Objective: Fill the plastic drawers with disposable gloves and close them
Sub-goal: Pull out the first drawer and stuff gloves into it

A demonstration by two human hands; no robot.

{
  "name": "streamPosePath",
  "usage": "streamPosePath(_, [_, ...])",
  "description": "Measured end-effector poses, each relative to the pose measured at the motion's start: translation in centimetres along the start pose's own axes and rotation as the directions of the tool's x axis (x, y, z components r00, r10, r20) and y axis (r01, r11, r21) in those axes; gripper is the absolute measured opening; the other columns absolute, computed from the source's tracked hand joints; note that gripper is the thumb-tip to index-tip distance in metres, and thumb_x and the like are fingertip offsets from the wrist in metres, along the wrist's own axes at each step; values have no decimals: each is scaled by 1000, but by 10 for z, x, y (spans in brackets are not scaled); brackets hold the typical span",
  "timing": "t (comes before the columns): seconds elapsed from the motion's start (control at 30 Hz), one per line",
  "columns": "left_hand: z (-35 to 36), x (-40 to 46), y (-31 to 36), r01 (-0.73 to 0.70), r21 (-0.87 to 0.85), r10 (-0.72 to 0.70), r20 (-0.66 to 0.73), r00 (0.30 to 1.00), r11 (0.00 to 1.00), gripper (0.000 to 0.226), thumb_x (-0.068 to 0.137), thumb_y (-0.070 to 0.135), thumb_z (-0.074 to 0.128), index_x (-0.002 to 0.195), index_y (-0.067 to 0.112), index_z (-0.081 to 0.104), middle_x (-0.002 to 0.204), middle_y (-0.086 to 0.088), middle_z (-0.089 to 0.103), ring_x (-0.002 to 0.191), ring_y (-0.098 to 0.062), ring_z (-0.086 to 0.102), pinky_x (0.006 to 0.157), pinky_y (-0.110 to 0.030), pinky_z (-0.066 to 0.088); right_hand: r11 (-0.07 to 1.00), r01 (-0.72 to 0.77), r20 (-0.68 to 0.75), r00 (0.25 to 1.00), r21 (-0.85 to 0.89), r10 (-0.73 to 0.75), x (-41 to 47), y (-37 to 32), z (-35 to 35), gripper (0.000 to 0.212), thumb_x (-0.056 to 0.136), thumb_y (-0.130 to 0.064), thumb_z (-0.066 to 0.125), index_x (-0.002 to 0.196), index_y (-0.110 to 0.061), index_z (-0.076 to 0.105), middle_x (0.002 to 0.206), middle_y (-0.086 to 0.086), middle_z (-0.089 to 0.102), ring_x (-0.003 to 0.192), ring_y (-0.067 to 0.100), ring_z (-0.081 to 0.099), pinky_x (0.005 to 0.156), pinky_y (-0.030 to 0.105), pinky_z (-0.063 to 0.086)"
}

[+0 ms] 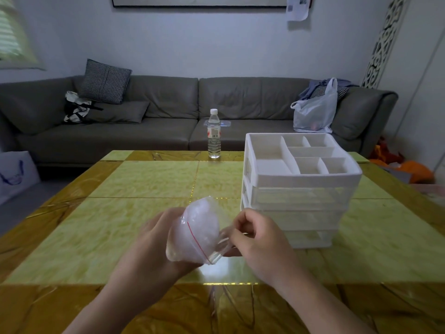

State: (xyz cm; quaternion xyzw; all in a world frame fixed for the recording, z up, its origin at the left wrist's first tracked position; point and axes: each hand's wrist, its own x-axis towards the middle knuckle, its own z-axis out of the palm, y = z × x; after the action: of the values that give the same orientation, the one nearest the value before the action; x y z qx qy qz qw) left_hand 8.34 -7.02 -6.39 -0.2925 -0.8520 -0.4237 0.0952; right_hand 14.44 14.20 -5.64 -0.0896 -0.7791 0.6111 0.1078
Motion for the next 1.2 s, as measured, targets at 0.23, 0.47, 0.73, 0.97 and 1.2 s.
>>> streamPosePath(0.23, [9,11,-12,4,353,81,-225,971,936,57,64,2,86,107,29,60,111,16,56,109,-24,48,77,-40,45,992,-114,-45,992,50,116,-4,-2,-7,5,98,-9,65,98,-4,66,99,14,76,78,19,79,66,42,66])
streamPosePath(0.47, [18,18,-62,110,540,-159,43,986,835,117,60,-2,87,158,33,33,165,1,31,153,-27,19,124,-51,27,828,-80,-359,875,555,326,5,1,-50,12,101,-13,66,107,-4,70,94,16,75,63,25,69,51,36,53])
streamPosePath(0.73, [29,14,-51,54,510,-157,162,974,859,108,68,-3,64,157,44,25,170,10,2,156,-13,-14,124,-34,-8,718,-83,-338,842,691,422,12,1,-79,32,92,-45,77,99,-14,73,89,4,81,62,16,67,56,31,52])
streamPosePath(0.97, [36,11,-22,1,398,-110,253,961,917,93,71,12,56,150,48,24,165,17,2,157,-14,-5,129,-42,1,733,-80,-408,788,676,462,-10,-2,-77,39,87,-44,83,95,-6,75,71,3,75,55,15,67,57,33,54])
streamPosePath(1.2, [55,64,82,158,-264,-179,-57,982,951,43,93,43,68,134,35,58,123,17,66,105,-8,68,91,-43,59,751,-83,-420,786,655,454,-42,-6,-76,33,95,-33,77,92,0,74,76,12,79,54,22,71,48,30,48])
